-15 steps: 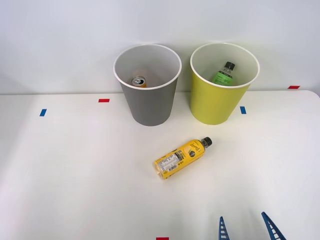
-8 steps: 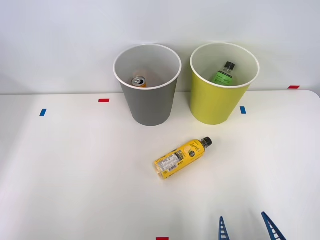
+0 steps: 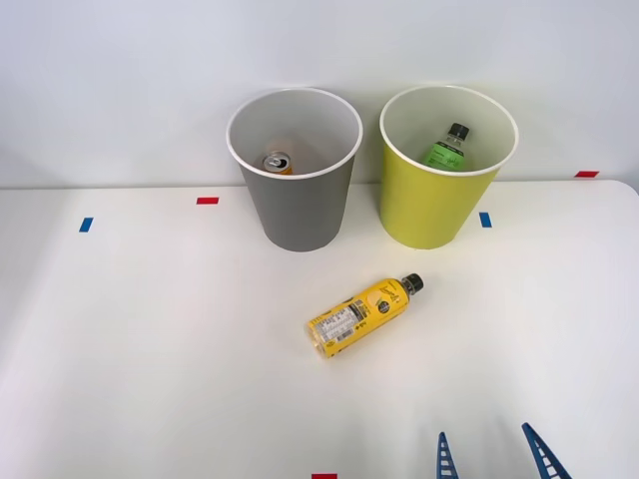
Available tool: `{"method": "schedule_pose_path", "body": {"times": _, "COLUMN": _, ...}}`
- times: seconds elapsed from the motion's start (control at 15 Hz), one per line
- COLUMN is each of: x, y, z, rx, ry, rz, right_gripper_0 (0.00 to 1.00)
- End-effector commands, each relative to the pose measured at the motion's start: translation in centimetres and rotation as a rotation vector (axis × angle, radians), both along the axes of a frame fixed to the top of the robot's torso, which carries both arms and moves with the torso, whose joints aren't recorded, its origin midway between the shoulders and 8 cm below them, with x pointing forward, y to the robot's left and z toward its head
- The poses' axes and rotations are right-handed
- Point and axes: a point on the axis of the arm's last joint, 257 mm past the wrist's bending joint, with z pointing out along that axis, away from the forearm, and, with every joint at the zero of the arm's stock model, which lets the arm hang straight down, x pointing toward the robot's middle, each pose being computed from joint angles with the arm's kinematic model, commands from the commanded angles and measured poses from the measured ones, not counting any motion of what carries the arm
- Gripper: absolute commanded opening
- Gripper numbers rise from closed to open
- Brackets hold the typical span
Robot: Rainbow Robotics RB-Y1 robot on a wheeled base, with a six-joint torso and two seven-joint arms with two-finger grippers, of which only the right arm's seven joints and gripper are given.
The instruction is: Put cans in the gray bin, plastic bottles in the light green bin
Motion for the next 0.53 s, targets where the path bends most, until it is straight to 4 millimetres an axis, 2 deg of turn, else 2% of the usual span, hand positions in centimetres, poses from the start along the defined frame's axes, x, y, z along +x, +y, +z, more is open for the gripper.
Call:
{"method": "schedule_pose_path", "body": {"times": 0.07, "x": 0.00, "y": 0.00, "z": 0.00, "rx": 0.000, "ry": 0.000, "rz": 0.000, "right_gripper_0": 1.00}}
{"method": "schedule_pose_path", "body": {"times": 0.53, "x": 0.00, "y": 0.00, "z": 0.00, "rx": 0.000, "ry": 0.000, "rz": 0.000, "right_gripper_0": 1.00}}
